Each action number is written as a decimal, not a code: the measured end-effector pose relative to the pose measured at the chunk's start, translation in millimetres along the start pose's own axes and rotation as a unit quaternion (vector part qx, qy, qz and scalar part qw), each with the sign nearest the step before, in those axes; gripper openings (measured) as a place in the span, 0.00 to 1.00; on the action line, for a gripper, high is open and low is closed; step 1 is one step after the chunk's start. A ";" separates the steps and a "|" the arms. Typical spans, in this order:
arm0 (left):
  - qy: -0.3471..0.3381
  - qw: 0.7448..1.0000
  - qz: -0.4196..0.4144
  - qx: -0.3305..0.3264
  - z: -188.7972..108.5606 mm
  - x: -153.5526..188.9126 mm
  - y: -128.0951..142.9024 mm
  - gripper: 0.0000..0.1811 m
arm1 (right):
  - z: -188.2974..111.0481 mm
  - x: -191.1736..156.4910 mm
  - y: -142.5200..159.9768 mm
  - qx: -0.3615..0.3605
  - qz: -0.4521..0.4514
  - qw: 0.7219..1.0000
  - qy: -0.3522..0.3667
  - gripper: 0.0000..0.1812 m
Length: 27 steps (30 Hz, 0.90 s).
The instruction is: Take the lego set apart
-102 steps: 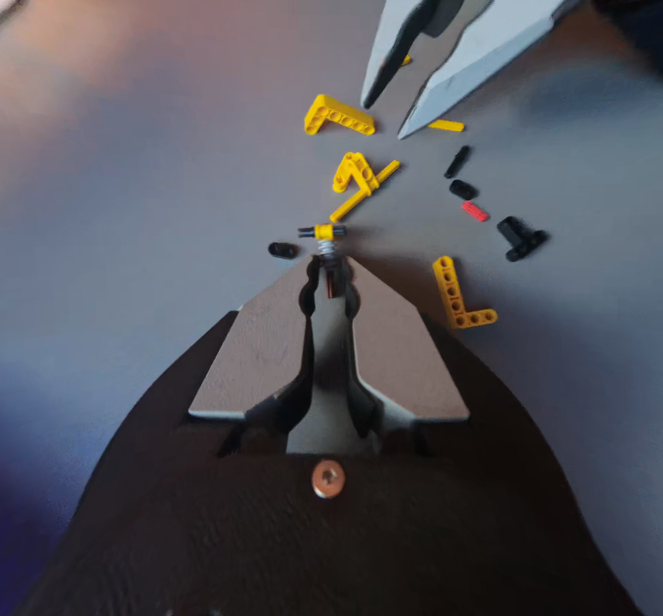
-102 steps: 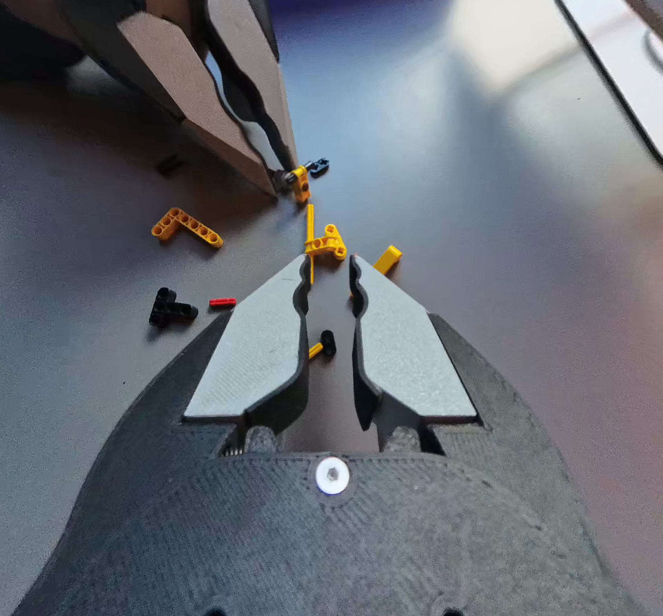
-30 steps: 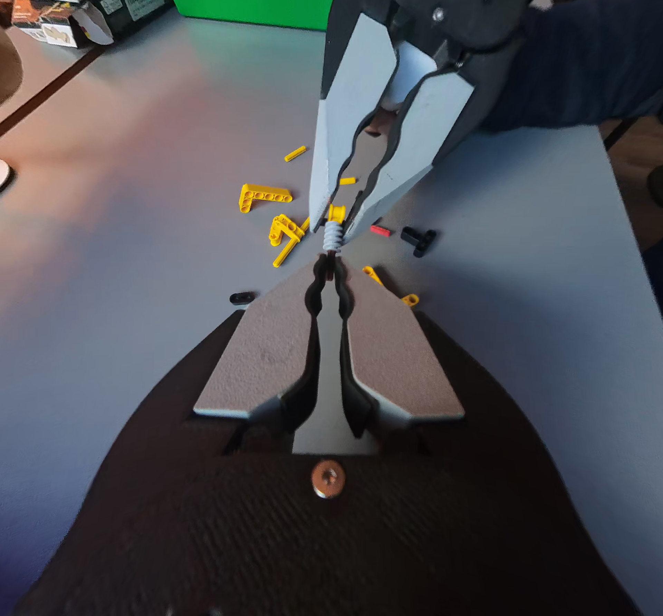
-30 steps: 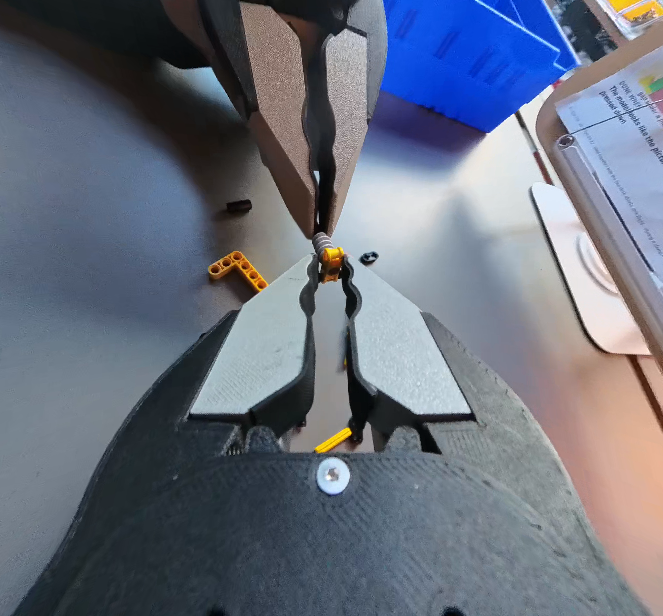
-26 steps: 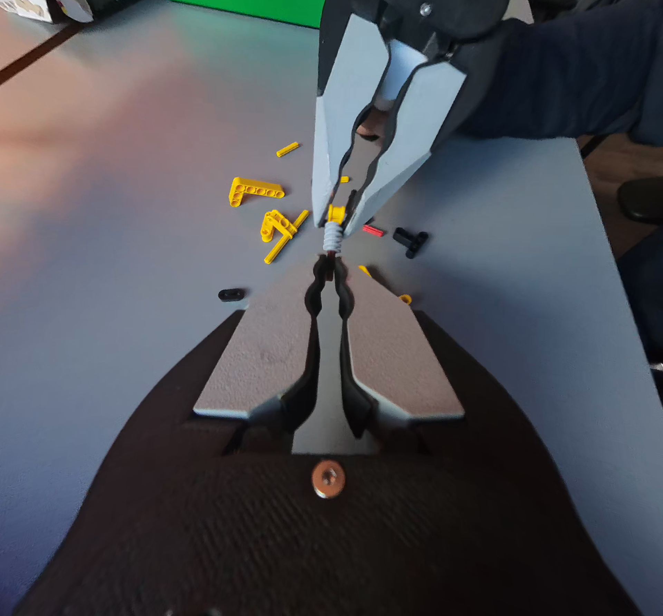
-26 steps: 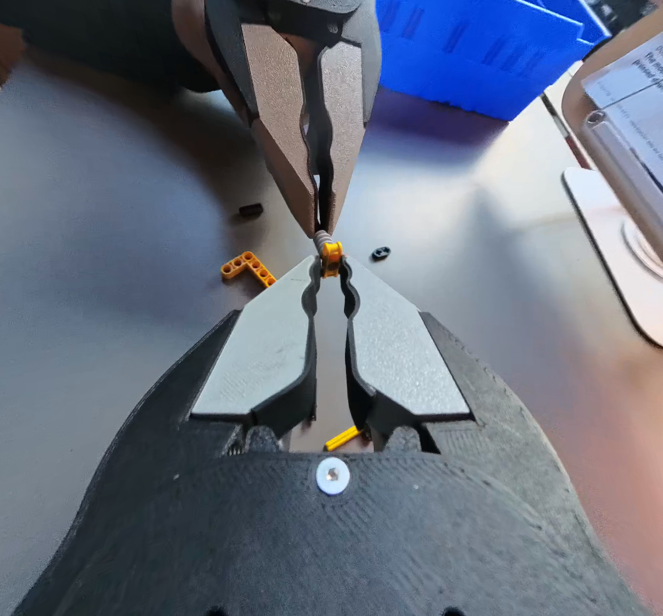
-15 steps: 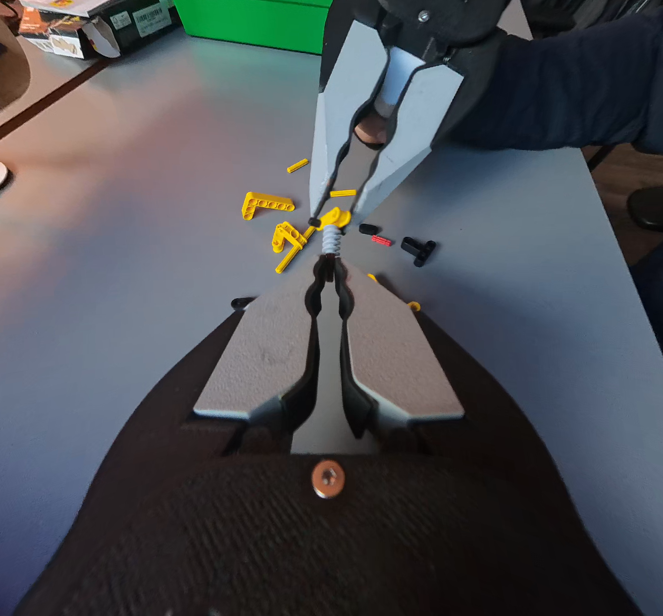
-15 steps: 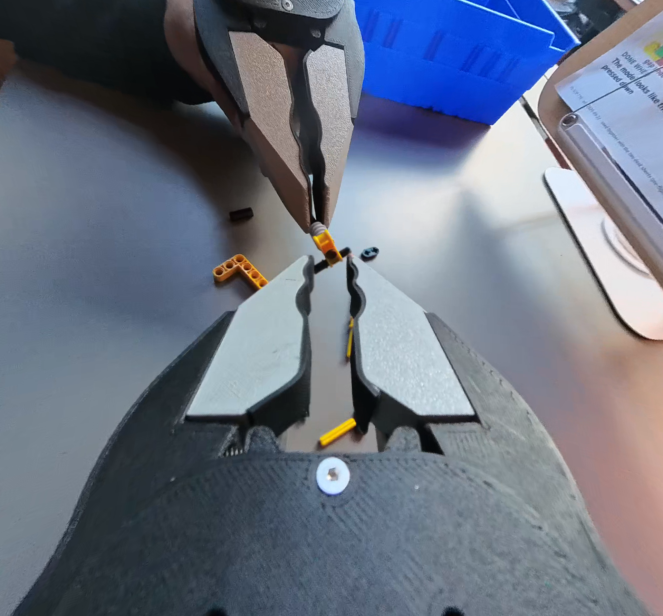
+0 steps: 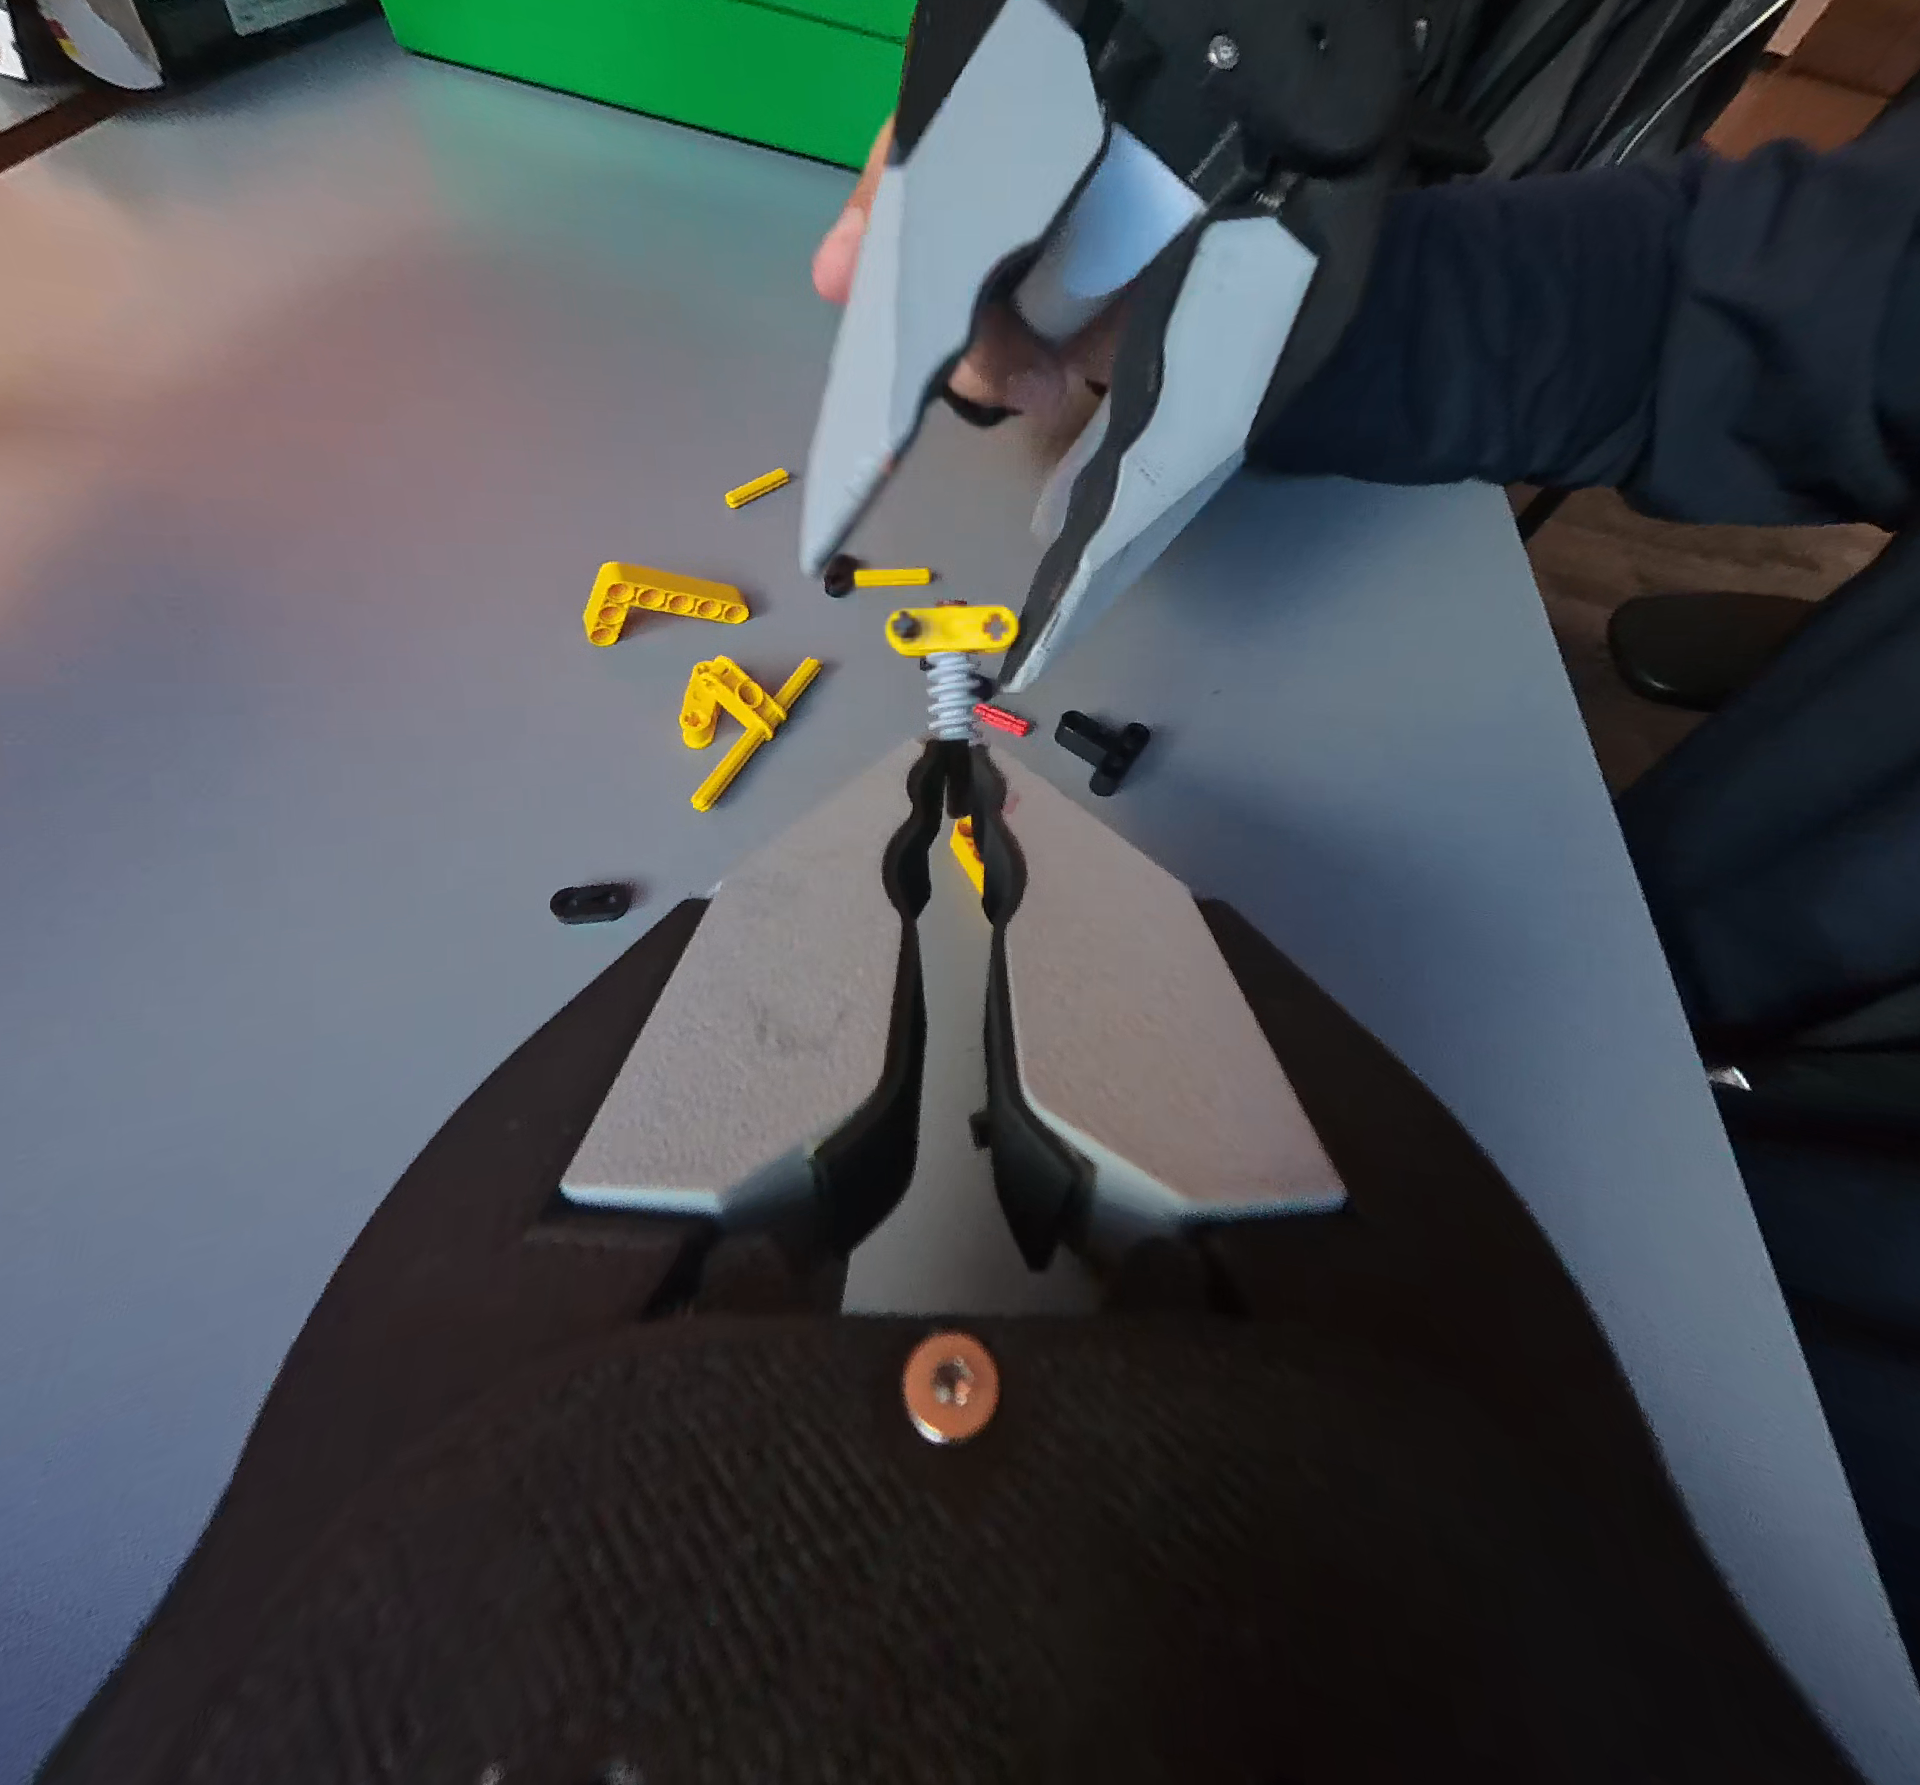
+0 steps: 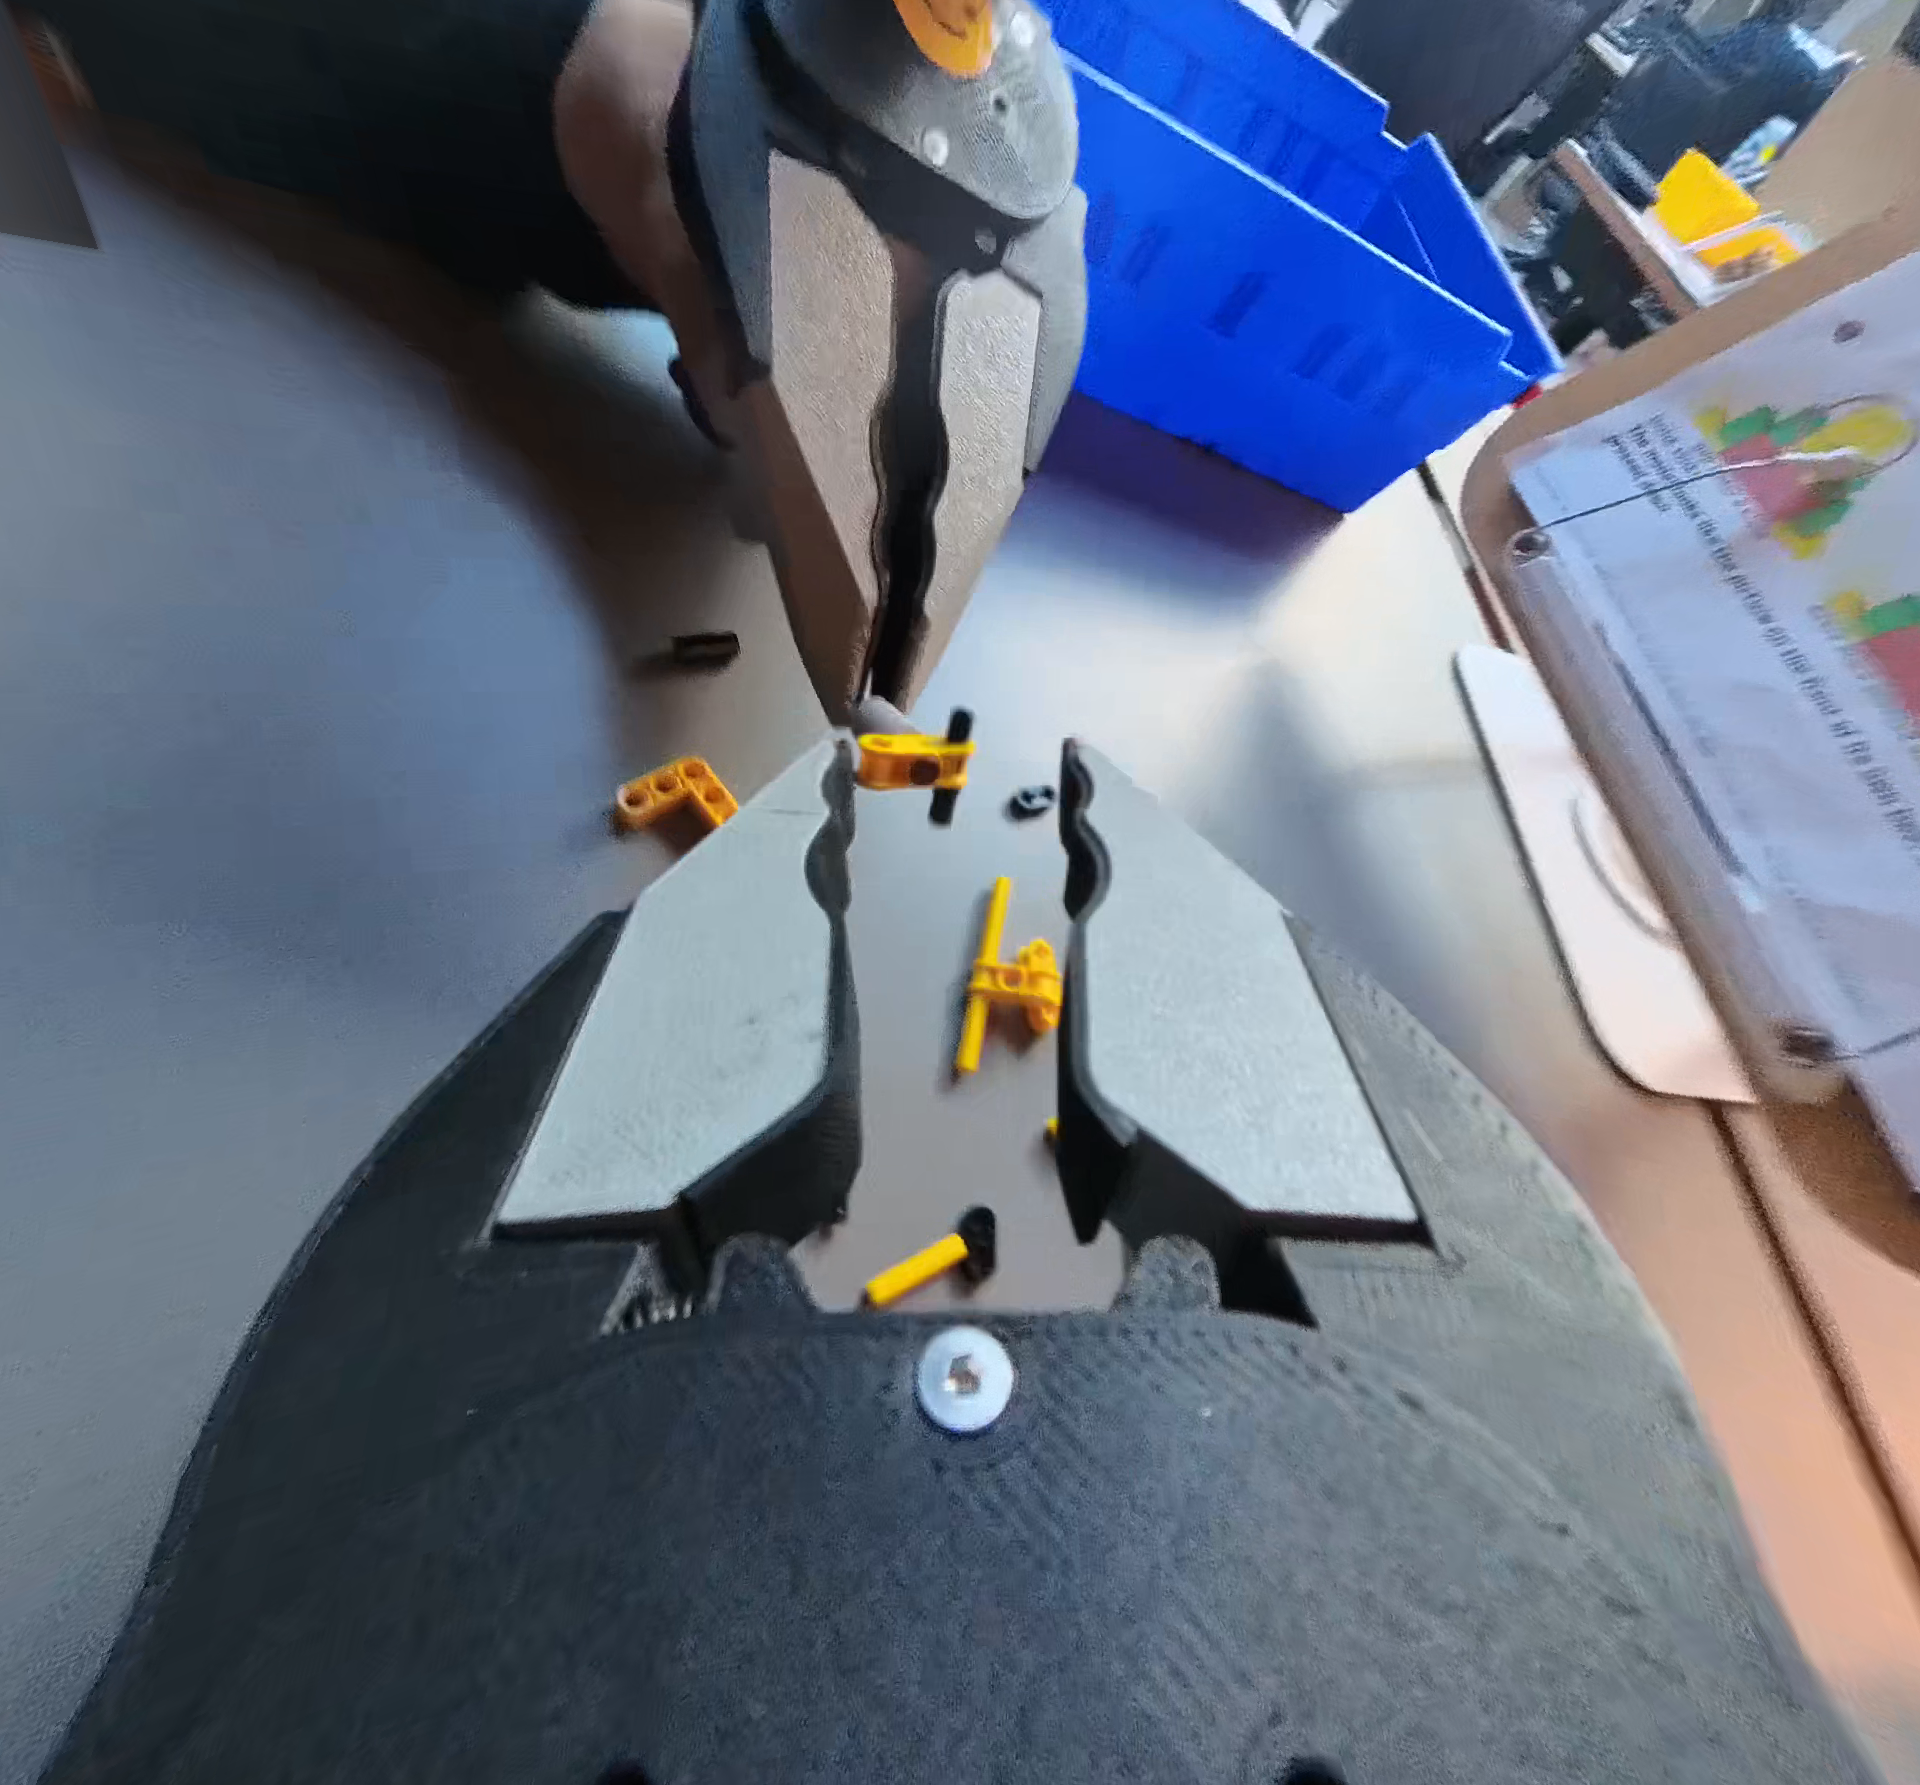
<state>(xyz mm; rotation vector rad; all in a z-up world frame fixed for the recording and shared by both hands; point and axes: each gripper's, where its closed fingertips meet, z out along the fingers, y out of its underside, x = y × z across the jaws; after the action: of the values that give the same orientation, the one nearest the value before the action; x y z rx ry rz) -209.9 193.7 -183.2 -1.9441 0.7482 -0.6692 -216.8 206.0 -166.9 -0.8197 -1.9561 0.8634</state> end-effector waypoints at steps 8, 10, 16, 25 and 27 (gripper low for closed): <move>0.014 1.000 -0.007 -0.010 2.6 3.7 3.6 0.00 | 3.3 -2.8 13.3 -0.087 -0.128 0.986 0.054 0.28; 0.009 1.000 -0.001 -0.010 2.3 2.5 3.9 0.00 | 3.7 -3.5 17.1 -0.095 -0.131 0.985 0.052 0.28; 0.010 1.000 -0.006 -0.010 2.4 1.8 4.2 0.00 | 6.4 -18.4 7.7 -0.066 -0.102 0.993 0.010 0.24; -0.019 0.997 0.059 -0.044 9.0 5.3 11.1 0.00 | 9.9 -25.0 7.4 -0.033 0.009 0.998 -0.052 0.08; -0.015 0.997 0.058 -0.038 8.1 7.2 8.5 0.00 | 12.3 -25.7 12.7 -0.049 -0.001 0.998 -0.048 0.08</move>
<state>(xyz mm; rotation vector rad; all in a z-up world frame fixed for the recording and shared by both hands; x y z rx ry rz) -201.3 189.6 -193.2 -1.9578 0.8721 -0.5461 -213.1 189.4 -193.1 -0.8460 -2.0976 0.8250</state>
